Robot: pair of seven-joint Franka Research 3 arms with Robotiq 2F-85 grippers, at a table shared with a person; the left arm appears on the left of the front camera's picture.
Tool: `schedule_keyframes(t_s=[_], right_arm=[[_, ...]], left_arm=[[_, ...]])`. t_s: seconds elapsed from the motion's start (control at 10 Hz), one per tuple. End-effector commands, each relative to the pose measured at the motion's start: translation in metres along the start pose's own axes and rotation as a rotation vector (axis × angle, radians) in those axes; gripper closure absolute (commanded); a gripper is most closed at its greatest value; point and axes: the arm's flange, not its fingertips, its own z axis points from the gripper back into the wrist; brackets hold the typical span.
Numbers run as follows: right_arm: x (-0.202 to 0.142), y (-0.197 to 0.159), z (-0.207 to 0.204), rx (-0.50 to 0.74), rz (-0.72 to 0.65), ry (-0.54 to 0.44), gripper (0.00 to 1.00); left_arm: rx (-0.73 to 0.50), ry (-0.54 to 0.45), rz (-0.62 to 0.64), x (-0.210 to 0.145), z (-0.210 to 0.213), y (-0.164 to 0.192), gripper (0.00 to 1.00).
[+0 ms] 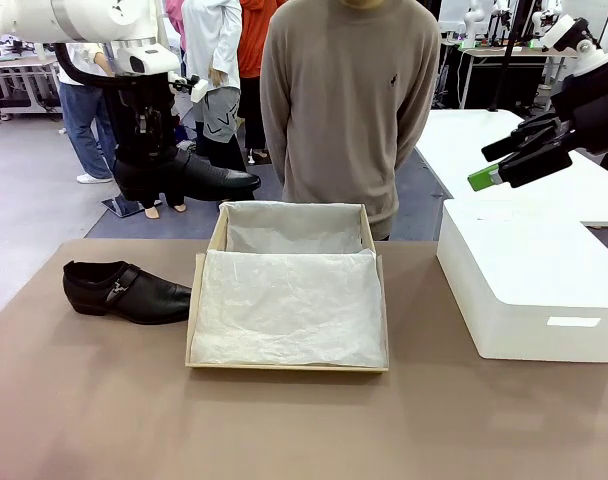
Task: Pack the shoes into the box.
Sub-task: Place one shoe of the Shoes into the Shoes Box.
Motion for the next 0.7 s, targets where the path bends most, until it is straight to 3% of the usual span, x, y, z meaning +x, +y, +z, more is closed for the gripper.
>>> schedule_keyframes(t_s=[0.0,0.3,0.6], right_arm=[[0.001,-0.002,-0.001,0.016,0.015,-0.020,0.00],[0.001,-0.002,-0.001,0.016,0.015,-0.020,0.00],[0.001,-0.002,-0.001,0.016,0.015,-0.020,0.00]], left_arm=[[0.010,0.005,-0.001,-0.003,0.006,-0.001,1.00],[0.002,0.008,0.031,0.005,0.001,-0.002,1.00],[-0.049,0.021,0.048,0.053,0.010,-0.010,1.00]])
